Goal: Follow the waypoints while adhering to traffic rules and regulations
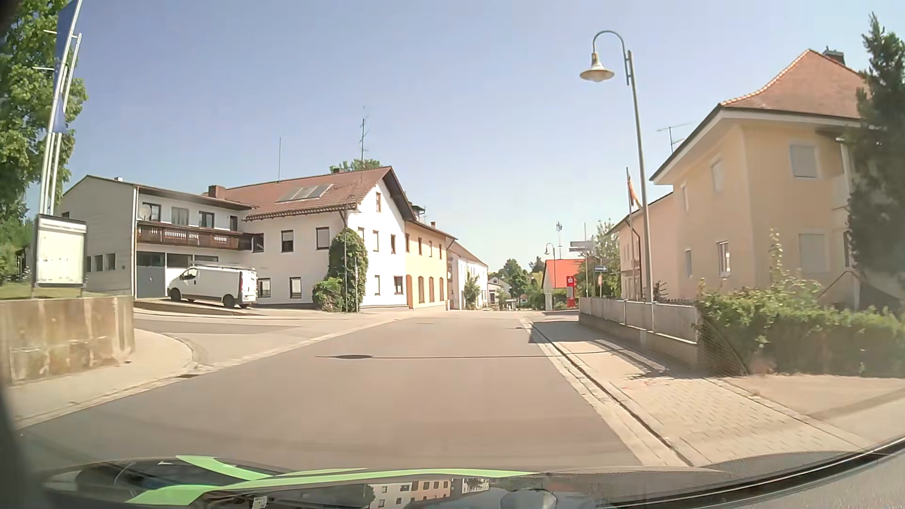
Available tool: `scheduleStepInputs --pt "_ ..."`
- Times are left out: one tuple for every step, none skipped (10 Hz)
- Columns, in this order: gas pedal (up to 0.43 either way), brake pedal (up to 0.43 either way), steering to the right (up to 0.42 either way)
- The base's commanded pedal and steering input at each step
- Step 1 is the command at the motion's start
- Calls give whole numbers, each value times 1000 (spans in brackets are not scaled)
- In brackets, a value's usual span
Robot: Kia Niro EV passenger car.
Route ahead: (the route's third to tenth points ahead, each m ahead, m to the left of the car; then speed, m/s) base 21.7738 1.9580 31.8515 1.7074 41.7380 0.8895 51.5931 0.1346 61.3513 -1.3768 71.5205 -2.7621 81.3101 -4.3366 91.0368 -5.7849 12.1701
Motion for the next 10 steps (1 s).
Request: scheduleStepInputs --pt "79 0 0" --pt "79 0 0" --pt "79 0 0" --pt "79 0 0" --pt "79 0 1" --pt "79 0 3" --pt "79 0 3" --pt "79 0 3" --pt "79 0 4" --pt "79 0 4"
